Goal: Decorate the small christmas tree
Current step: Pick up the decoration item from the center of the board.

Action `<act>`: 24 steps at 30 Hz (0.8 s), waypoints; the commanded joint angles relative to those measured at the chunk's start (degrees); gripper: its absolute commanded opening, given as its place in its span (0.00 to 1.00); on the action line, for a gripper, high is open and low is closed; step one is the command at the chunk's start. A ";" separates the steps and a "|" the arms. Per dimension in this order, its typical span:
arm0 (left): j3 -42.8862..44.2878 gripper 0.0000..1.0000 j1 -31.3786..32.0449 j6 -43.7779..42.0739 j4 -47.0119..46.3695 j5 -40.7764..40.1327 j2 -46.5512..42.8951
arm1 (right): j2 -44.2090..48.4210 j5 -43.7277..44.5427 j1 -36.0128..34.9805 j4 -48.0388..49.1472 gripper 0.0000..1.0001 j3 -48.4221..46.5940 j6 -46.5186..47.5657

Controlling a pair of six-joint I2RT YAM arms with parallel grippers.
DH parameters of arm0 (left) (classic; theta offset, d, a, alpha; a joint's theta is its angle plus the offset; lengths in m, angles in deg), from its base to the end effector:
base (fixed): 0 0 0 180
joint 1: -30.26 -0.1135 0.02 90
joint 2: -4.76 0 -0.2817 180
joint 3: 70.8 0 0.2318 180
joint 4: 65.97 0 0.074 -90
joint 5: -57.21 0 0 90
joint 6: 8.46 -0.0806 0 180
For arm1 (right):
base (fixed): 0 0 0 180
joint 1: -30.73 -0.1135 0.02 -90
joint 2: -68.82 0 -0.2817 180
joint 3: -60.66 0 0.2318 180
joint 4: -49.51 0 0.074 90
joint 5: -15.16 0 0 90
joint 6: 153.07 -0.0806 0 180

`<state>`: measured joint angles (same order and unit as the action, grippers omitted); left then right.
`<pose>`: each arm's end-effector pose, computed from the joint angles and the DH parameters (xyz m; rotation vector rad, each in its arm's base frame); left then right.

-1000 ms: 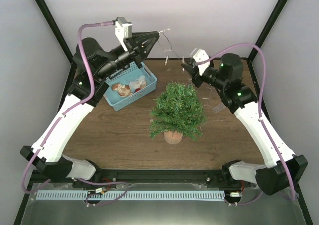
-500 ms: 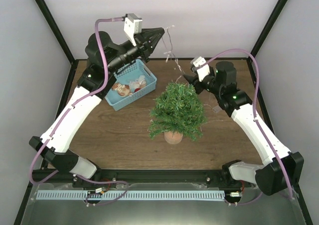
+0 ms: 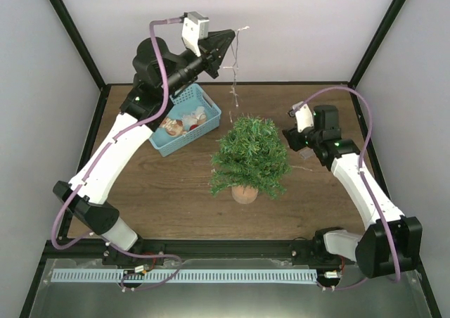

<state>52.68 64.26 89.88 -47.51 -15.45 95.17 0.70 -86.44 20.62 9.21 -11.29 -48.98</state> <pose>0.2869 -0.2225 0.5597 0.5589 1.2557 -0.8220 0.2623 0.0632 0.2995 -0.5702 2.1231 0.1844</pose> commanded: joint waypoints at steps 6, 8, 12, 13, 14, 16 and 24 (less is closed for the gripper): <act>2.53 0.04 -0.14 -0.08 -1.58 0.62 1.82 | -1.81 -10.46 1.67 15.02 0.57 6.48 3.23; 3.40 0.04 -0.16 -0.33 -1.02 0.82 2.19 | -3.32 -14.53 1.72 15.24 0.61 6.25 3.83; 4.85 0.04 -0.16 -1.73 0.17 0.95 2.40 | -5.54 -18.33 1.67 14.48 0.66 8.14 4.19; 5.05 0.04 -0.16 -2.03 0.34 0.82 2.46 | -5.80 -18.67 1.67 15.25 0.66 9.67 4.28; 5.07 0.04 -0.16 -2.21 0.40 0.69 2.41 | -6.05 -18.72 1.68 16.32 0.67 11.19 4.48; 5.07 0.04 -0.16 -2.36 0.40 0.74 2.48 | -6.71 -18.06 1.67 18.36 0.67 13.06 5.06; 4.91 0.04 -0.18 -1.20 0.06 2.26 3.04 | -11.26 -23.71 1.67 26.59 0.70 13.59 7.29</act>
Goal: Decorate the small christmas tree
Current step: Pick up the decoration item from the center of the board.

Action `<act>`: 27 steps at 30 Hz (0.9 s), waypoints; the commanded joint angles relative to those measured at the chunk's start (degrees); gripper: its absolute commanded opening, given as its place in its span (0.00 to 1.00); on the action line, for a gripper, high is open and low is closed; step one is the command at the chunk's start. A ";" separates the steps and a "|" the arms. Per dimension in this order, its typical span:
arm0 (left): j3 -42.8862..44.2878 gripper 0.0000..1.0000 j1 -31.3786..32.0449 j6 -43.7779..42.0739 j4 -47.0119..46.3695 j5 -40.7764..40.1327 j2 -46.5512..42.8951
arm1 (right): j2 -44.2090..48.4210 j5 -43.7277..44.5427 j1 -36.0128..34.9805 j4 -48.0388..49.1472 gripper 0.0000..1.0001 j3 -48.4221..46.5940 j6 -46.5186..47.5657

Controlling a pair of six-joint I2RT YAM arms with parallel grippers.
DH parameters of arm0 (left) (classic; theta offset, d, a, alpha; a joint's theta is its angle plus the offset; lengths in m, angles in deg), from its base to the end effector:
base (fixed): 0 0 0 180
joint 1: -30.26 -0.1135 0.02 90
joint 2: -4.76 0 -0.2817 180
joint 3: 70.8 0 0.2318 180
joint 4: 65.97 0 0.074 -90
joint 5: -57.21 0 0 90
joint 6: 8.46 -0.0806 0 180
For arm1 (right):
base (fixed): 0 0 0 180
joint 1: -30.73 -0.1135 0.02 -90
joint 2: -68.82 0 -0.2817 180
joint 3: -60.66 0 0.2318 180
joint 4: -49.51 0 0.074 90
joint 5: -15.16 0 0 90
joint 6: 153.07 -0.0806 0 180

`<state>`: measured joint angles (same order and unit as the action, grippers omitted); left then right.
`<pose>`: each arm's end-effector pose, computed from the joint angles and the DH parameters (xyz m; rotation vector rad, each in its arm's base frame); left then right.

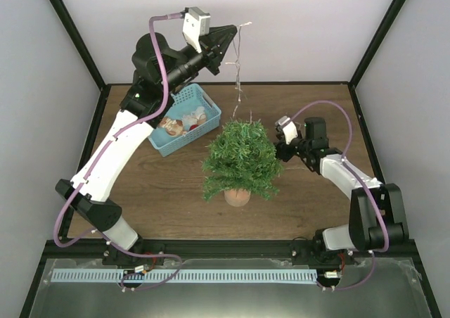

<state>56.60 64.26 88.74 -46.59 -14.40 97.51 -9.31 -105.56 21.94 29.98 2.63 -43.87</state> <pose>0.2920 -0.2276 0.5663 0.5844 1.2325 -0.8170 0.2804 0.0850 0.2181 -0.7993 2.0442 0.5026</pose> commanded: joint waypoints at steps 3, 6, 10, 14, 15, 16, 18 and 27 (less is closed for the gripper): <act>1.06 0.04 -0.16 -0.24 -0.70 1.16 0.68 | -2.92 -2.98 0.35 6.34 0.69 -0.72 2.55; 0.98 0.04 -0.16 -0.27 -0.44 1.76 0.68 | -4.70 -0.13 0.36 5.92 0.59 -2.00 3.06; 0.73 0.04 -0.16 -0.45 0.24 2.07 0.14 | -5.45 5.95 0.36 4.91 0.17 -4.63 3.45; -0.50 0.04 -0.16 -2.80 2.47 1.84 -1.54 | -1.76 16.76 0.42 3.01 0.01 -7.85 3.30; -1.15 0.04 -0.16 -3.60 3.14 1.69 -2.17 | -0.36 19.71 0.53 2.37 0.01 -8.92 3.36; -1.92 0.04 -0.16 -4.59 3.84 1.47 -3.00 | 1.14 22.16 0.59 1.69 0.01 -10.10 3.32; -3.55 0.04 -0.16 -6.71 5.14 0.71 -4.73 | 4.67 25.39 0.79 0.92 0.01 -12.68 3.25; -9.84 0.04 -0.16 -13.27 8.31 -5.12 -14.58 | 20.95 32.93 0.89 5.07 0.01 -21.35 3.20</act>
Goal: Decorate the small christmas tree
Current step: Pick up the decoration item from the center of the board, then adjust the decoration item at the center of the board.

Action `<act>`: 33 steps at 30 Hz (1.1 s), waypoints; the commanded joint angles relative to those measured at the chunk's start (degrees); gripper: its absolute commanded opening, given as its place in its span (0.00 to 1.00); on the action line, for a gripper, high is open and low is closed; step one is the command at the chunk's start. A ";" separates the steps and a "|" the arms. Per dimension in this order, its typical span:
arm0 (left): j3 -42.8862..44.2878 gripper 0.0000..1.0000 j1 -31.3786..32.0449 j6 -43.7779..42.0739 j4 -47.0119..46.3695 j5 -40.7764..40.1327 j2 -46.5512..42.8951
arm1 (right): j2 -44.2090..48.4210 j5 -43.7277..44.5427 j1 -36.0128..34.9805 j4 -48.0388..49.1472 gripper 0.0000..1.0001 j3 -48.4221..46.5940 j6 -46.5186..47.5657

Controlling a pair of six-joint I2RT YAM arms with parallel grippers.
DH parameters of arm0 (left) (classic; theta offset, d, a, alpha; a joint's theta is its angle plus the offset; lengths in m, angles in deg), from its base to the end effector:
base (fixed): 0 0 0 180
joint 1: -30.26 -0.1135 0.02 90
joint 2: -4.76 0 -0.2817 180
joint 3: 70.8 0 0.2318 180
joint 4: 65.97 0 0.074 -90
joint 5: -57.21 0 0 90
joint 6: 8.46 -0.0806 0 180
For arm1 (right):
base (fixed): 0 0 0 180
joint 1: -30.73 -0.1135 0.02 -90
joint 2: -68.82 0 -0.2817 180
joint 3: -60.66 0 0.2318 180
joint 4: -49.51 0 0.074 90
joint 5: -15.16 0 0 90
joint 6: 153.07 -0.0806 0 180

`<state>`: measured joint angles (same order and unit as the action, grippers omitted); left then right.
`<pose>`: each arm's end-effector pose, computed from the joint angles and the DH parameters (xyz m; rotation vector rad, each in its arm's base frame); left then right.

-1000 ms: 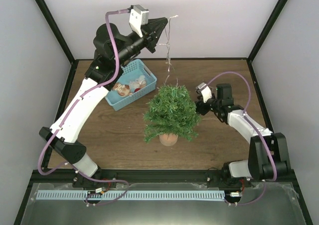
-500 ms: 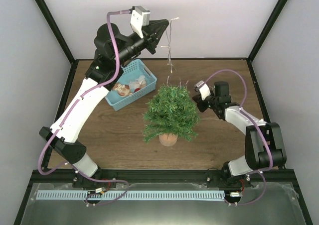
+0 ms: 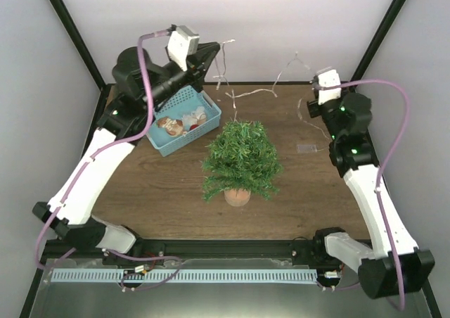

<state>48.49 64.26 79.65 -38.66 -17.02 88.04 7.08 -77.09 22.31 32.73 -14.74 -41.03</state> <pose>0.2567 -0.1995 0.5525 0.6641 1.2973 -0.6549 0.2628 0.0421 0.4080 -0.4566 1.5619 -0.1510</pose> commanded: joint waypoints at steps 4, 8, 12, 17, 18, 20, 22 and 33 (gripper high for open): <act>-3.59 0.04 -0.16 -6.02 0.84 -2.63 -9.52 | 9.08 4.97 0.49 4.23 0.01 -5.73 0.42; -5.26 0.04 -0.16 -6.92 1.22 -3.66 -14.29 | 13.12 2.68 0.52 5.43 0.01 -7.86 -0.51; -6.95 0.04 -0.16 -6.21 2.06 0.91 -18.27 | 15.83 1.76 0.52 7.21 0.01 -9.26 -0.53; -10.09 0.04 -0.16 -5.82 3.96 4.75 -23.21 | 17.26 2.66 0.52 10.36 0.01 -10.48 -1.88; -10.77 0.04 -0.16 -6.24 4.67 4.87 -24.15 | 17.67 2.94 0.47 11.90 0.01 -10.49 -2.23; -12.00 0.04 -0.16 -6.99 6.26 4.15 -25.71 | 18.17 3.24 0.54 14.31 0.01 -11.11 -2.78; -13.68 0.04 -0.14 -7.40 7.49 3.99 -27.21 | 18.18 3.38 0.52 15.90 0.01 -12.47 -3.36; -16.58 0.04 -0.16 -4.68 8.93 -0.20 -29.34 | 14.29 7.23 0.52 19.94 0.01 -18.38 1.52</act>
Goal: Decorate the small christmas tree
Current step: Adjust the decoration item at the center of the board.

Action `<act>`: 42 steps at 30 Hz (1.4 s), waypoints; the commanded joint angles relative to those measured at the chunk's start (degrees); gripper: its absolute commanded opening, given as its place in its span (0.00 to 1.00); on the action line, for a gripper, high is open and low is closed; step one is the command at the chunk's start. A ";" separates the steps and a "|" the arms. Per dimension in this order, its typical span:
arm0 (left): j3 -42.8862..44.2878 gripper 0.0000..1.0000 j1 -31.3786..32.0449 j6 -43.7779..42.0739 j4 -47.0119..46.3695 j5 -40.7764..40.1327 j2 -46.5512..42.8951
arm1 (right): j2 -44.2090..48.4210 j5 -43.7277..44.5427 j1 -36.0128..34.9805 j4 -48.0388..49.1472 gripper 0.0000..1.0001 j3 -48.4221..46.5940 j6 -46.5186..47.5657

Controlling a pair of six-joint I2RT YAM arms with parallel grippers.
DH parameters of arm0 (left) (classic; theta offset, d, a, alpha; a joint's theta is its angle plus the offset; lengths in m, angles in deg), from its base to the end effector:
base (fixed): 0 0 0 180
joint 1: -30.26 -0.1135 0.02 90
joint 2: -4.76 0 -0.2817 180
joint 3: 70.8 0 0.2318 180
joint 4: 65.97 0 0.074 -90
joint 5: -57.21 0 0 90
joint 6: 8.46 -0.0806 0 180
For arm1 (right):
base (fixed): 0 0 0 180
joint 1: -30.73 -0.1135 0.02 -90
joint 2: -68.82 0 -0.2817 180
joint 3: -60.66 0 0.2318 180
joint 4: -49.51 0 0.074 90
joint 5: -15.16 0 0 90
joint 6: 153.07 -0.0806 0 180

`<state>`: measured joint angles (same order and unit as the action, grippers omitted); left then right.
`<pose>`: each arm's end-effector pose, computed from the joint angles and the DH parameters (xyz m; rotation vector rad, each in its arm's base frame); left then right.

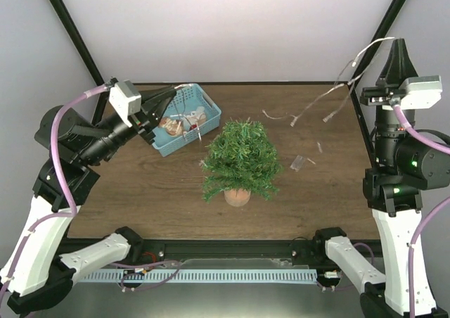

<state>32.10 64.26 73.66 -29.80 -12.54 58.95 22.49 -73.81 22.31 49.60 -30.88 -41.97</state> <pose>0.1122 -0.1093 0.5486 0.7687 1.1617 -0.6197 0.0967 0.0128 0.5916 -0.1826 0.7603 -0.2170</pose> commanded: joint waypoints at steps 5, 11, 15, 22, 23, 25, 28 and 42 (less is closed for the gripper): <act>0.84 0.04 -0.16 0.47 -2.47 -14.07 -1.42 | -1.40 8.21 0.54 5.45 0.01 -2.42 5.48; 2.62 0.04 -0.16 0.53 -6.68 -16.91 -0.88 | -4.26 15.91 0.51 1.86 0.01 -4.09 8.94; 2.50 0.04 -0.14 0.46 -8.58 -18.28 -0.46 | -6.73 25.14 0.52 -4.39 0.01 1.59 12.35; 2.80 0.04 -0.14 -5.05 -13.25 -30.92 2.05 | -15.67 24.27 13.47 -8.09 0.01 0.46 7.68; 3.00 0.04 -0.16 -5.58 -14.20 -33.00 2.68 | -17.33 24.50 15.00 -9.21 0.01 -0.93 7.16; 2.99 0.04 -0.16 -6.18 -16.03 -36.76 3.79 | -20.51 25.38 17.17 -11.67 0.01 -2.60 6.56; 2.89 0.04 -0.16 -6.43 -18.97 -40.18 6.01 | -21.63 25.12 18.16 -15.80 0.01 -0.05 4.28; 11.35 0.04 -0.16 -0.64 -26.49 -31.13 20.84 | -29.00 -6.21 18.25 -39.44 0.63 1.30 -6.35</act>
<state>40.27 64.26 70.49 -52.97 -47.84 78.01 -5.44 -64.85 40.06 21.28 -20.32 -45.12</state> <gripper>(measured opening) 0.043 0.572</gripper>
